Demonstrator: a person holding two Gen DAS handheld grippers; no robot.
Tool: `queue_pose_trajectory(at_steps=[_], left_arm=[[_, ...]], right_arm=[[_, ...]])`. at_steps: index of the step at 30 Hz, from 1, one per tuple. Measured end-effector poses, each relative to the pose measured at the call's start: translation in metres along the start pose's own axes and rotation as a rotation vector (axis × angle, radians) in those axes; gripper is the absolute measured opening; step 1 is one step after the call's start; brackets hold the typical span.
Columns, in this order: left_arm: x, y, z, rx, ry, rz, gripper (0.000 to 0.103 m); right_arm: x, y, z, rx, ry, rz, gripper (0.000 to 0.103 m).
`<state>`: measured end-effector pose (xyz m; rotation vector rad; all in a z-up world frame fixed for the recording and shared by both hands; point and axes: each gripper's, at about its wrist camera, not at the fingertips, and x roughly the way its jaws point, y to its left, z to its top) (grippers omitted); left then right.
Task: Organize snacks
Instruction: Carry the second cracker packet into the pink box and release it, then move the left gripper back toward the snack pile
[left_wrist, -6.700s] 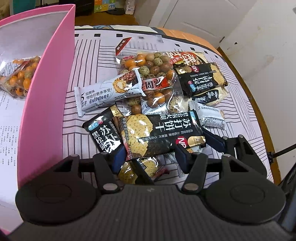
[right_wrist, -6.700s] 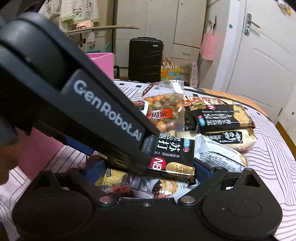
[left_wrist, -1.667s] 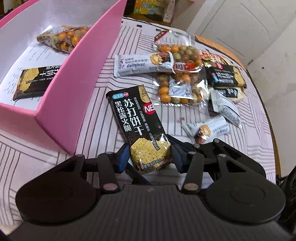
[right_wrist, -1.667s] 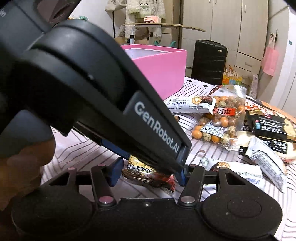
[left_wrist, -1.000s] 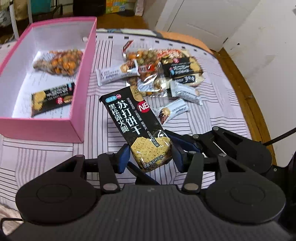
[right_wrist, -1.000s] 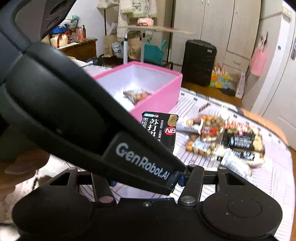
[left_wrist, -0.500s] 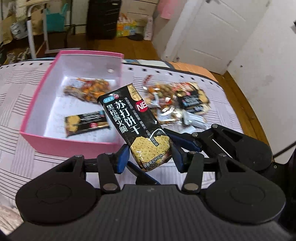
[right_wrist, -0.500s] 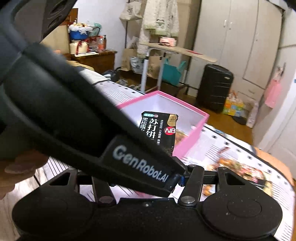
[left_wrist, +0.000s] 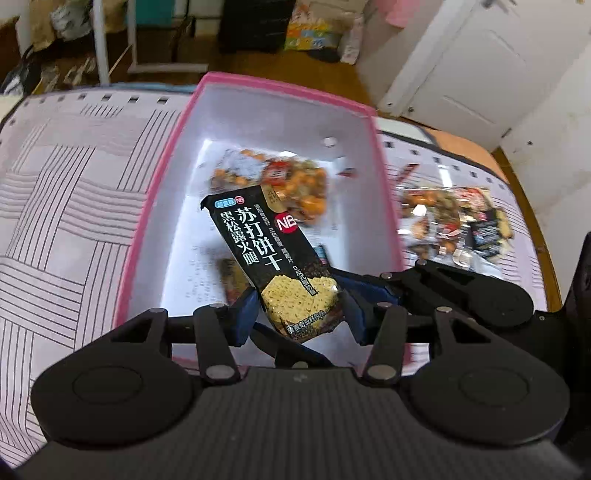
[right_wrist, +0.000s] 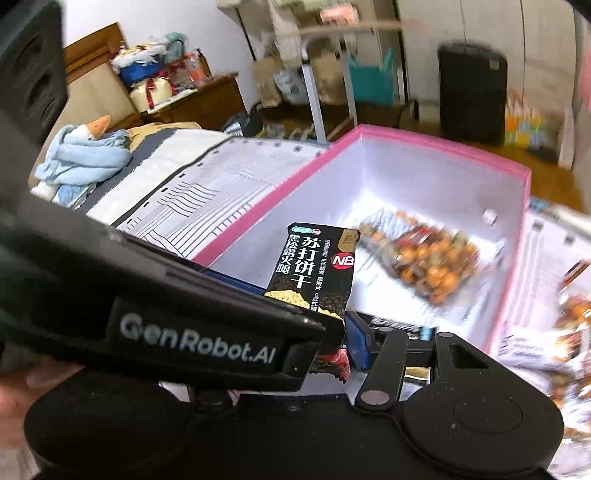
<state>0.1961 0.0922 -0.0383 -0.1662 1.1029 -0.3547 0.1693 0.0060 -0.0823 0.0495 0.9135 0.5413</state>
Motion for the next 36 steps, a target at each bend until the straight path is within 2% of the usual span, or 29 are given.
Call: queue_pose_trajectory(at_steps=[5, 7, 9, 12, 16, 21, 25, 29, 33, 36], left_arm=[[0.026, 0.021, 0.007, -0.035, 0.011, 0.044, 0.049], [0.033, 0.028, 0.008, -0.06, 0.008, 0.061, 0.052], [0.036, 0.031, 0.007, -0.075, 0.0, 0.101, 0.053], [0.026, 0.027, 0.003, -0.063, -0.023, 0.128, 0.059], [-0.004, 0.007, -0.006, 0.033, -0.106, 0.186, 0.059], [-0.043, -0.016, -0.014, 0.057, -0.173, 0.118, 0.059], [-0.065, -0.04, -0.021, 0.086, -0.199, 0.086, 0.059], [-0.079, -0.075, -0.028, 0.162, -0.211, 0.066, 0.059], [-0.078, -0.112, -0.036, 0.242, -0.192, -0.006, 0.059], [-0.064, -0.14, -0.041, 0.303, -0.178, -0.074, 0.059]], right_arm=[[0.019, -0.002, 0.002, 0.106, 0.061, 0.084, 0.067], [0.021, 0.0, -0.003, 0.108, 0.073, 0.083, 0.072], [0.011, 0.003, -0.008, 0.093, 0.057, 0.068, 0.078], [-0.007, 0.001, -0.005, 0.061, 0.035, 0.082, 0.079], [-0.052, -0.009, -0.003, 0.034, -0.022, 0.09, 0.079], [-0.119, -0.032, -0.022, 0.039, -0.076, 0.056, 0.079], [-0.167, -0.047, -0.037, -0.025, -0.11, -0.052, 0.079], [-0.211, -0.072, -0.058, -0.079, -0.136, -0.165, 0.079], [-0.235, -0.099, -0.078, -0.11, -0.148, -0.246, 0.079], [-0.237, -0.121, -0.094, -0.108, -0.142, -0.297, 0.077]])
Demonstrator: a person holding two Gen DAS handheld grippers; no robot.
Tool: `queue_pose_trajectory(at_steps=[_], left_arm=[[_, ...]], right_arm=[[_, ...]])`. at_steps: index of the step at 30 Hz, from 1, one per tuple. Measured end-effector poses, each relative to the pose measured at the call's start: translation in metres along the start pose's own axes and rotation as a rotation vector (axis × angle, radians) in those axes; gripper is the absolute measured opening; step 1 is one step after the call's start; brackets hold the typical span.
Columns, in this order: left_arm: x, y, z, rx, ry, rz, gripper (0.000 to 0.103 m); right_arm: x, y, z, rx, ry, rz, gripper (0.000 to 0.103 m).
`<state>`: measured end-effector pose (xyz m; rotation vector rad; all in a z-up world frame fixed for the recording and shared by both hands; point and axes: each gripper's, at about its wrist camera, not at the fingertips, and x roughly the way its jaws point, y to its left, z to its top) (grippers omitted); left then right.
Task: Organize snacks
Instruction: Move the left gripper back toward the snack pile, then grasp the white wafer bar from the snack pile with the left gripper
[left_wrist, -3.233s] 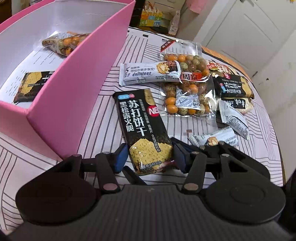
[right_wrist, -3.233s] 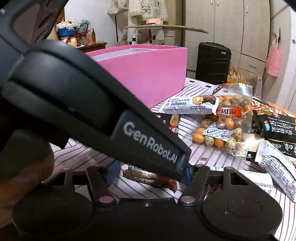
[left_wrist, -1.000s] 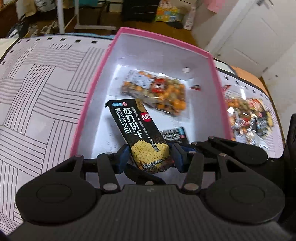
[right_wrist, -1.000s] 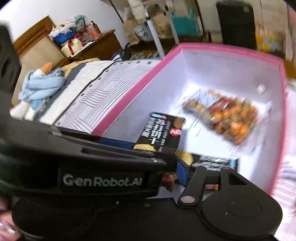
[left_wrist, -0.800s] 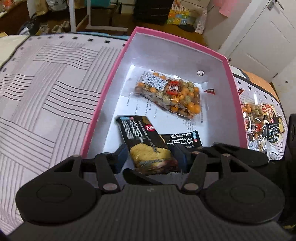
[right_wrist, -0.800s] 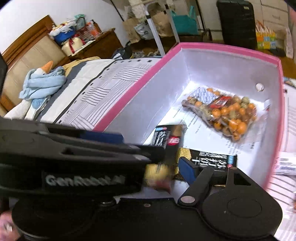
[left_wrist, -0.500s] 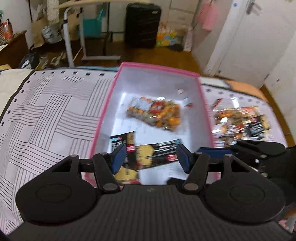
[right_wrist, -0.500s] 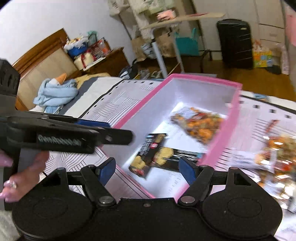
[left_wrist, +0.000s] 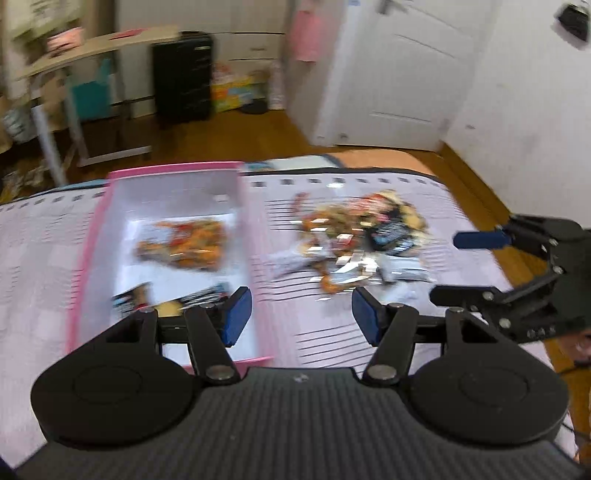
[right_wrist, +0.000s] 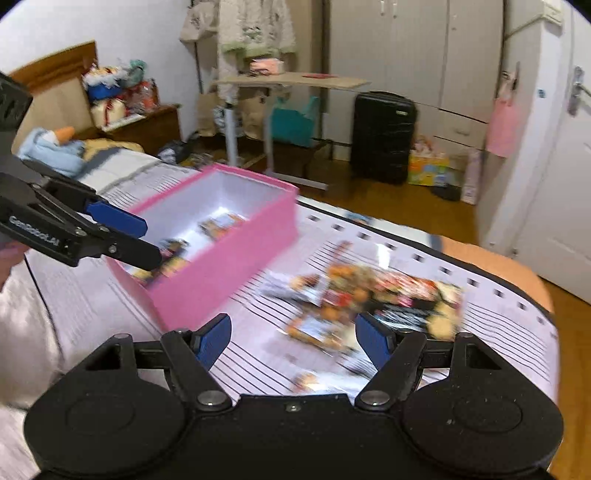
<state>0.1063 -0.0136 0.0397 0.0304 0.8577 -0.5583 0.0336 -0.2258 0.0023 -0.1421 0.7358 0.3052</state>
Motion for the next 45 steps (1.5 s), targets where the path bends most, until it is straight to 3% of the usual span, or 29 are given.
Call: queue_pose_trajectory(at_steps=[2, 7, 12, 19, 23, 24, 27, 30, 32, 34, 35, 38, 42, 45], left_arm=[[0.016, -0.019, -0.001, 0.034, 0.009, -0.031, 0.059], [0.067, -0.054, -0.011, 0.114, 0.017, -0.089, 0.059], [0.126, -0.075, -0.023, 0.155, 0.042, -0.159, 0.059], [0.195, -0.092, -0.039, 0.205, 0.089, -0.147, 0.059], [0.21, -0.104, -0.048, 0.289, 0.102, -0.152, 0.059], [0.213, -0.106, -0.05, 0.308, 0.103, -0.149, 0.059], [0.217, -0.109, -0.054, 0.332, 0.087, -0.142, 0.059], [0.225, -0.11, -0.055, 0.317, 0.08, -0.145, 0.059], [0.231, -0.11, -0.055, 0.291, 0.139, -0.157, 0.059], [0.23, -0.111, -0.057, 0.28, 0.149, -0.156, 0.053], [0.228, -0.112, -0.058, 0.279, 0.158, -0.156, 0.038], [0.223, -0.109, -0.059, 0.242, 0.202, -0.186, 0.028], [0.221, -0.104, -0.057, 0.138, 0.281, -0.225, 0.026], [0.222, -0.103, -0.054, 0.083, 0.312, -0.217, 0.026]], right_arm=[[0.005, -0.014, -0.012, 0.018, -0.01, -0.007, 0.077], [0.034, -0.048, -0.033, 0.085, -0.033, -0.005, 0.06], [0.075, -0.072, -0.043, 0.042, -0.02, 0.02, 0.055], [0.118, -0.099, -0.053, 0.006, 0.035, 0.096, 0.055], [0.133, -0.1, -0.056, -0.06, 0.072, 0.069, 0.057], [0.136, -0.1, -0.056, -0.065, 0.079, 0.047, 0.066], [0.139, -0.104, -0.06, -0.01, 0.067, 0.037, 0.068], [0.135, -0.103, -0.067, 0.024, 0.042, 0.041, 0.065], [0.13, -0.1, -0.07, 0.03, 0.042, 0.044, 0.051], [0.125, -0.099, -0.071, 0.07, 0.061, 0.047, 0.047], [0.123, -0.099, -0.071, 0.095, 0.074, 0.045, 0.047], [0.119, -0.1, -0.073, 0.194, 0.125, 0.042, 0.045], [0.117, -0.104, -0.075, 0.326, 0.17, 0.065, 0.046], [0.124, -0.103, -0.077, 0.291, 0.21, 0.1, 0.049]])
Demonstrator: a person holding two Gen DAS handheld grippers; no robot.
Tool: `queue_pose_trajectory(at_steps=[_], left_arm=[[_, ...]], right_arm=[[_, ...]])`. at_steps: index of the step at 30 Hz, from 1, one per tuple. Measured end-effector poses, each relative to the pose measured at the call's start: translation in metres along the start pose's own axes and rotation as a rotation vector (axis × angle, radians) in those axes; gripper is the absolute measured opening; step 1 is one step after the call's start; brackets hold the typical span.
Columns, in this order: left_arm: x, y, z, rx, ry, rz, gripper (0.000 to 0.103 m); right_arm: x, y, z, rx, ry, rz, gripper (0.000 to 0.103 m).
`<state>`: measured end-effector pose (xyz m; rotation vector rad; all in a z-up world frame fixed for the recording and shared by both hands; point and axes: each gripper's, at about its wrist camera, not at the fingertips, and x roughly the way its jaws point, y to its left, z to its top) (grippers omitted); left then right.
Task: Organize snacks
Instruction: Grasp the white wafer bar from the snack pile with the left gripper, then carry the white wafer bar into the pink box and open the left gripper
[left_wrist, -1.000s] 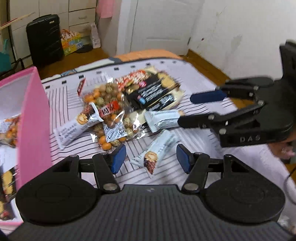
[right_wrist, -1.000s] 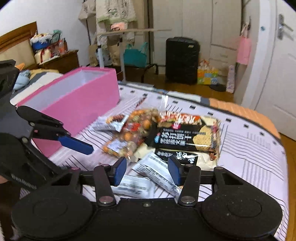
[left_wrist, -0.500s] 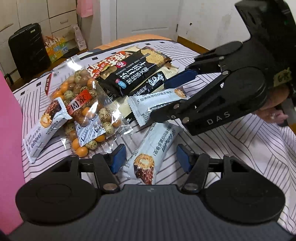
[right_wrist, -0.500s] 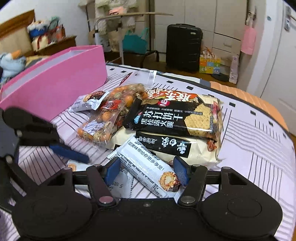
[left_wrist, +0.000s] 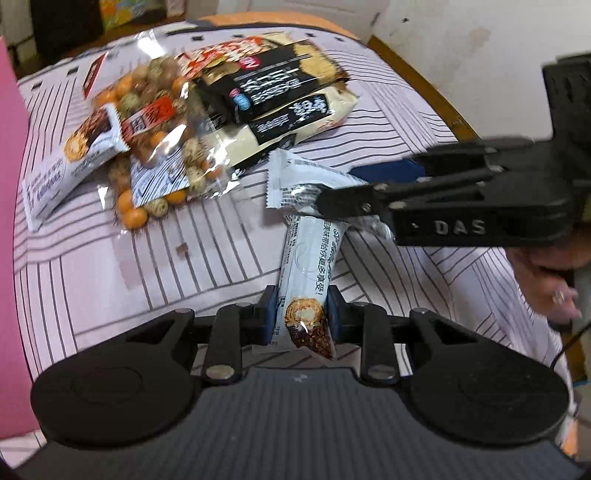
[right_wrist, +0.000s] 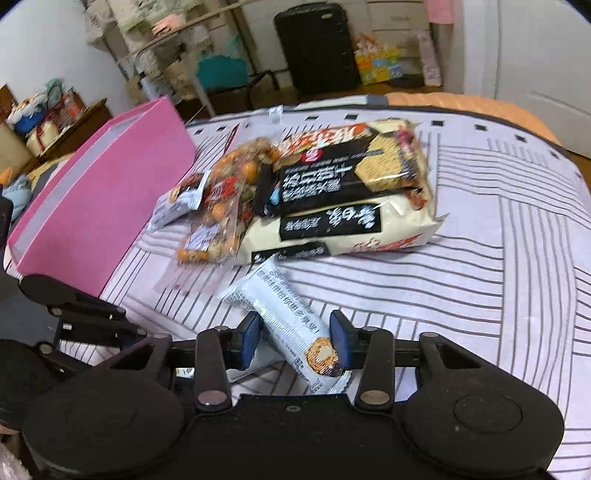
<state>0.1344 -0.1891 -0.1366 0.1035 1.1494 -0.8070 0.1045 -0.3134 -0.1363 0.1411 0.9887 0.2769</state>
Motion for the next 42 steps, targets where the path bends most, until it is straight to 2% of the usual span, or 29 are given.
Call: queue_pose_trajectory(at_steps=[2, 5, 8, 10, 18, 26, 33, 42], left_arm=[[0.0, -0.001, 0.0, -0.004, 0.009, 0.009, 0.026], [0.001, -0.002, -0.004, -0.005, 0.015, 0.018, 0.026], [-0.004, 0.0, -0.007, -0.019, 0.012, 0.014, 0.026], [-0.009, 0.0, -0.01, -0.027, 0.021, 0.01, 0.026], [-0.029, 0.004, -0.02, -0.031, 0.053, 0.022, 0.026], [-0.074, 0.012, -0.034, -0.037, 0.026, 0.056, 0.026], [-0.119, 0.023, -0.053, -0.074, 0.005, 0.052, 0.026], [-0.184, 0.04, -0.073, -0.091, -0.094, 0.092, 0.026]], right_arm=[[0.005, -0.005, 0.001, 0.003, 0.017, 0.03, 0.052], [0.007, -0.015, 0.002, 0.058, 0.01, 0.063, 0.05], [0.006, -0.014, -0.001, 0.056, -0.007, 0.054, 0.031], [0.002, -0.01, -0.004, 0.057, -0.021, 0.044, 0.029], [-0.029, 0.012, -0.012, 0.112, -0.062, 0.037, 0.028], [-0.061, 0.042, -0.016, 0.184, 0.021, 0.062, 0.028], [-0.077, 0.08, -0.014, 0.136, 0.064, 0.125, 0.028], [-0.087, 0.151, 0.02, -0.011, 0.005, 0.212, 0.028]])
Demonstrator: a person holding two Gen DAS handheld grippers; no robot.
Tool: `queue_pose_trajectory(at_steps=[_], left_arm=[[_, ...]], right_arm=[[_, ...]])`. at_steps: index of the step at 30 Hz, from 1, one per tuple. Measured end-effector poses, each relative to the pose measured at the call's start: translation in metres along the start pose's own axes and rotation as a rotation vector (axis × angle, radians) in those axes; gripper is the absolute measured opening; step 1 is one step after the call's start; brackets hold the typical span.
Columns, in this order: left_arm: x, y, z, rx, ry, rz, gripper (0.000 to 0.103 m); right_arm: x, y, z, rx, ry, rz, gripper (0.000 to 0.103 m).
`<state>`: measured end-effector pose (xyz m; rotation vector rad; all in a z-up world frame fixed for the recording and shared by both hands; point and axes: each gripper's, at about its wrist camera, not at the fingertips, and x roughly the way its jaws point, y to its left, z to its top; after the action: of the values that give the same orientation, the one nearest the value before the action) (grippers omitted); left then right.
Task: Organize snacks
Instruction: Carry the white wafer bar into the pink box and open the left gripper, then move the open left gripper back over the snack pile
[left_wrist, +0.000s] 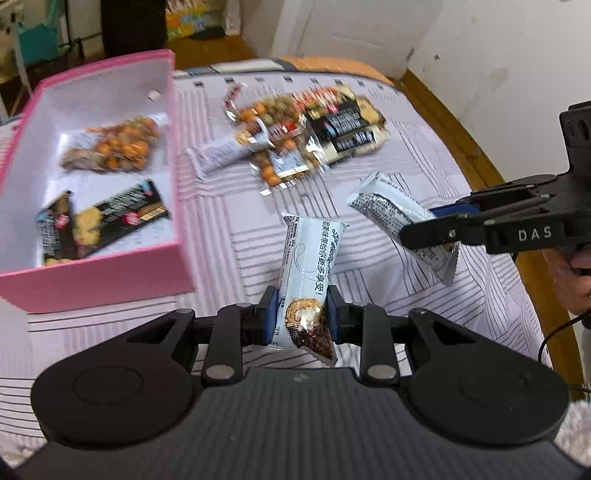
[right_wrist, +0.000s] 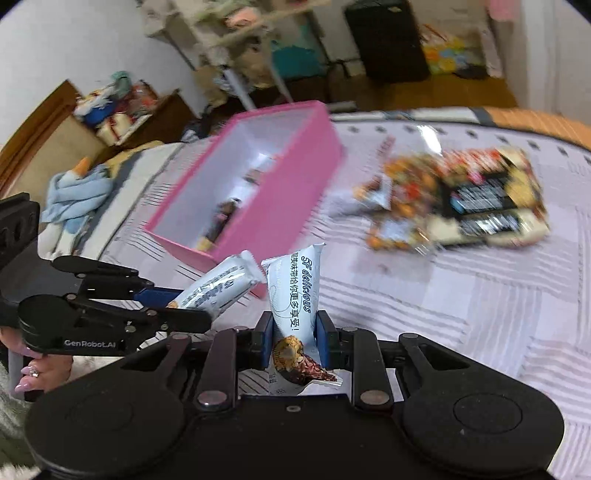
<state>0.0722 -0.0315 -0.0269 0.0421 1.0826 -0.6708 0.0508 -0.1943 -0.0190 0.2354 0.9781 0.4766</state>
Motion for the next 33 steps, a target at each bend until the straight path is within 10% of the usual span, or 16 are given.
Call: queue_pose_trajectory(at_steps=[13, 25, 33], left_arm=[[-0.061, 0.093, 0.015, -0.163, -0.192, 0.167, 0.026], [0.013, 0.177, 0.038, -0.34, -0.163, 0.298, 0.026], [0.034, 0.188, 0.036, -0.384, -0.154, 0.351, 0.033]], right_arm=[[0.083, 0.077, 0.083, -0.307, -0.059, -0.001, 0.028], [0.195, 0.089, 0.109, -0.477, 0.054, -0.126, 0.028], [0.182, 0.083, 0.095, -0.462, -0.038, -0.131, 0.049]])
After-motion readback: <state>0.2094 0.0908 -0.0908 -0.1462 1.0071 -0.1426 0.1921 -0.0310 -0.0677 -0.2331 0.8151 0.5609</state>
